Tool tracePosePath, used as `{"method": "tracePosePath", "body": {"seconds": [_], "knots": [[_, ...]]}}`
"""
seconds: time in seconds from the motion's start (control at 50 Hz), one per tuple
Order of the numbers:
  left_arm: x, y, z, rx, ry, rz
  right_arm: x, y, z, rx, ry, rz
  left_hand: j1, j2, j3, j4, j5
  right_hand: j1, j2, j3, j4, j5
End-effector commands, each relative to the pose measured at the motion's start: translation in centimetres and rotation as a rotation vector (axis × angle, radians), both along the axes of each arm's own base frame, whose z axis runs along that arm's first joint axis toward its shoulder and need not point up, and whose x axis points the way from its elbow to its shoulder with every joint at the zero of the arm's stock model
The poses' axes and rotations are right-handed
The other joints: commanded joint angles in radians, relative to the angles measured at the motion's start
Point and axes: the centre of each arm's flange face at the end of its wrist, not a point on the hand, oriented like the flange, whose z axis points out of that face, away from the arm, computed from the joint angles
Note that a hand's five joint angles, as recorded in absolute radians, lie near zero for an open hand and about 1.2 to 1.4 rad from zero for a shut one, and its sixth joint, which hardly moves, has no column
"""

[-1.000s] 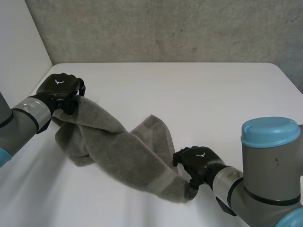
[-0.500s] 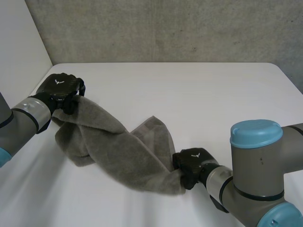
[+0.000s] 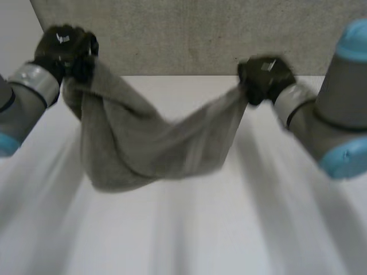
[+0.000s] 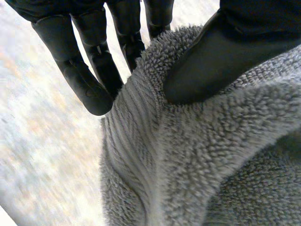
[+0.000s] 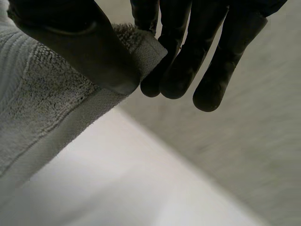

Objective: Fold the towel.

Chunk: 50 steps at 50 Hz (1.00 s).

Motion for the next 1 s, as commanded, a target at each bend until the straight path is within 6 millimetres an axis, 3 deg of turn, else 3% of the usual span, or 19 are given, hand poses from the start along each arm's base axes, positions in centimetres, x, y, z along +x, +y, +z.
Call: {"method": "tracePosePath", "body": {"seconds": [0.02, 0.04, 0.12, 0.2, 0.22, 0.26, 0.28, 0.32, 0.34, 0.36, 0.38, 0.44, 0.46, 0.54, 0.64, 0.7, 0.82, 1.0], "knots": [[0.0, -1.5, 6.7, -0.181, 0.32, -0.026, -0.5, -3.2, 7.6, -0.422, -0.097, -0.121, -0.099, -0.152, -0.187, -0.164, -0.33, 0.05, 0.071, 0.055, 0.054, 0.048], [0.2, -1.3, 7.6, -0.204, 0.368, -0.043, -0.4, -2.7, 8.5, -0.467, -0.122, -0.113, -0.099, -0.152, -0.187, -0.164, -0.33, 0.05, 0.071, 0.055, 0.054, 0.048], [0.3, -0.9, 7.8, -0.209, 0.418, -0.07, -0.9, -1.8, 9.6, -0.5, -0.131, -0.103, -0.099, -0.152, -0.187, -0.164, -0.33, 0.05, 0.071, 0.055, 0.054, 0.048], [0.1, -0.7, 4.2, -0.117, 0.397, -0.065, -0.9, -1.1, 7.4, -0.44, -0.089, -0.049, -0.134, -0.187, -0.223, -0.199, -0.365, 0.05, 0.071, 0.055, 0.054, 0.048], [0.1, -0.7, 4.2, -0.117, 0.397, -0.065, -0.9, -1.1, 7.4, -0.44, -0.089, -0.049, -0.134, -0.188, -0.223, -0.199, -0.365, 0.05, 0.071, 0.055, 0.054, 0.048], [0.2, -0.4, 1.4, -0.03, 0.378, -0.049, -0.9, -0.8, 5.1, -0.372, -0.036, -0.014, -0.213, -0.266, -0.302, -0.278, -0.444, 0.05, 0.071, 0.055, 0.054, 0.048], [0.2, -0.4, 1.4, -0.03, 0.378, -0.049, -0.9, -0.8, 5.1, -0.371, -0.036, -0.014, -0.213, -0.267, -0.302, -0.278, -0.444, 0.05, 0.071, 0.055, 0.054, 0.048], [0.3, 0.5, -2.9, 0.104, 0.346, -0.044, -0.8, -0.2, 1.8, -0.27, 0.052, 0.032, -0.309, -0.363, -0.398, -0.375, -0.541, 0.05, 0.071, 0.055, 0.054, 0.048], [0.3, 0.5, -3.0, 0.105, 0.346, -0.044, -0.8, -0.2, 1.7, -0.269, 0.053, 0.032, -0.31, -0.364, -0.399, -0.375, -0.541, 0.05, 0.071, 0.055, 0.054, 0.048], [0.4, 1.1, -5.1, 0.169, 0.328, -0.046, -0.8, 0.1, -0.3, -0.209, 0.105, 0.05, -0.354, -0.407, -0.442, -0.419, -0.585, 0.05, 0.071, 0.055, 0.054, 0.048], [0.4, 1.1, -5.2, 0.17, 0.328, -0.046, -0.8, 0.1, -0.4, -0.209, 0.105, 0.05, -0.354, -0.408, -0.443, -0.419, -0.585, 0.05, 0.071, 0.055, 0.054, 0.048], [0.8, 3.2, -11.2, 0.34, 0.236, -0.061, -1.5, 1.5, -6.4, -0.05, 0.262, 0.088, -0.48, -0.534, -0.569, -0.545, -0.711, 0.05, 0.071, 0.055, 0.054, 0.048], [0.8, 3.2, -11.2, 0.34, 0.235, -0.061, -1.5, 1.5, -6.5, -0.049, 0.263, 0.088, -0.48, -0.534, -0.569, -0.545, -0.711, 0.05, 0.071, 0.055, 0.054, 0.048], [1.6, 5.5, -14.7, 0.395, 0.052, -0.057, -3.1, 2.3, -9.8, 0.022, 0.377, 0.081, -0.659, -0.712, -0.747, -0.724, -0.89, 0.05, 0.071, 0.055, 0.054, 0.048], [2.3, 7.0, -16.0, 0.37, -0.147, -0.049, -4.3, 2.5, -10.8, 0.055, 0.406, 0.067, -0.835, -0.889, -0.924, -0.9, -1.066, 0.05, 0.071, 0.055, 0.054, 0.048], [2.5, 7.5, -15.3, 0.319, -0.226, -0.047, -4.5, 2.8, -10.9, 0.065, 0.41, 0.063, -0.903, -0.956, -0.992, -0.968, -1.134, 0.05, 0.071, 0.055, 0.054, 0.048], [2.4, 7.9, -14.0, 0.276, -0.241, -0.049, -4.9, 3.4, -10.8, 0.065, 0.407, 0.054, -0.941, -0.995, -1.03, -1.006, -1.172, 0.05, 0.071, 0.055, 0.054, 0.048], [2.6, 7.1, -13.7, 0.25, -0.241, -0.034, -5.6, 3.4, -11.7, 0.067, 0.399, 0.031, -0.918, -0.971, -1.007, -0.983, -1.149, 0.05, 0.071, 0.055, 0.054, 0.048]]}}
